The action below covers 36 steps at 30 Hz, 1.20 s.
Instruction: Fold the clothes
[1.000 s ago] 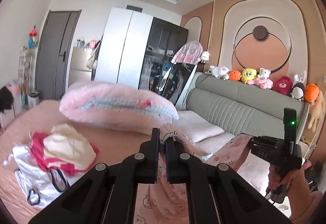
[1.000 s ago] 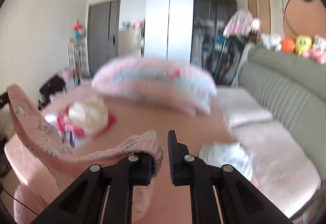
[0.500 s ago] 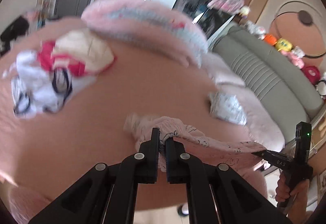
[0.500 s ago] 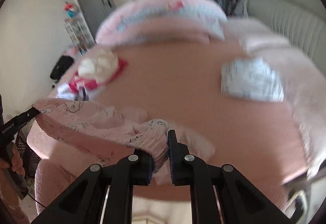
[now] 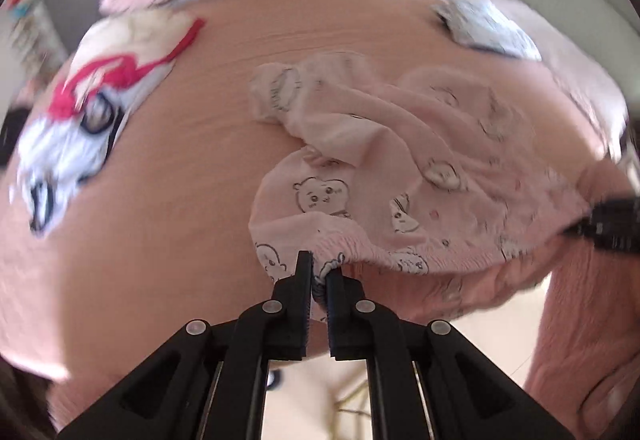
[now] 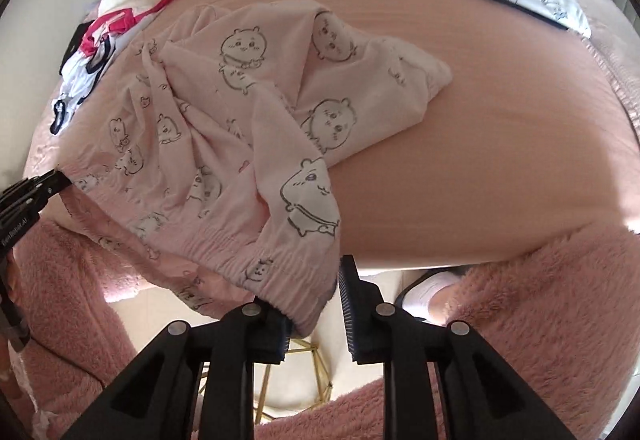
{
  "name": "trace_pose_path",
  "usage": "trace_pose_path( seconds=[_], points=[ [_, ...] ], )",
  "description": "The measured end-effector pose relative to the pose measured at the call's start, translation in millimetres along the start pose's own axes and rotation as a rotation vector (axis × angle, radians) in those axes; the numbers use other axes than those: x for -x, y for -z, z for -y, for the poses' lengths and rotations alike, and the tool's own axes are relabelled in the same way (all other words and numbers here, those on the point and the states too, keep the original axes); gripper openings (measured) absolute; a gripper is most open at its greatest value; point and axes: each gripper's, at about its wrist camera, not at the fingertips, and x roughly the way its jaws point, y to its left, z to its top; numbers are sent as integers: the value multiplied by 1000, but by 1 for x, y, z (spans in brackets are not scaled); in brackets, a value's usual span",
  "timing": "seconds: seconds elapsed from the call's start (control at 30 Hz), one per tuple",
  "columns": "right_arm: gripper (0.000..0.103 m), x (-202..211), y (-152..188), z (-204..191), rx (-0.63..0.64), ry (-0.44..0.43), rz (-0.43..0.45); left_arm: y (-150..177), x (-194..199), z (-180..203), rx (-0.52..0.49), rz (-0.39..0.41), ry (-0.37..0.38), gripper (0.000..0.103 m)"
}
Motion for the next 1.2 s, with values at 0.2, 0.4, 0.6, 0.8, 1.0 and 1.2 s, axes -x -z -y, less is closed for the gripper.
trace_pose_path(
  seconds=[0.2,0.4,0.6,0.8,1.0,1.2],
  points=[
    [20,15,-9,-11,40,-47,92,-7,3,12,-191,-8,5,8],
    [20,33,-21,-18,70,-73,177,-14,5,7,-177,-5,116,14],
    [20,49,-50,-16,63,-111,261,-6,7,17,-219,40,77,42],
    [20,51,-50,-16,20,-212,251,-5,-19,39,-380,-12,15,42],
    [20,60,-53,-8,-28,-185,287,-3,-6,55,-465,-3,98,42],
    [20,65,-62,-6,-41,-199,310,-3,-10,59,-452,37,114,43]
  ],
)
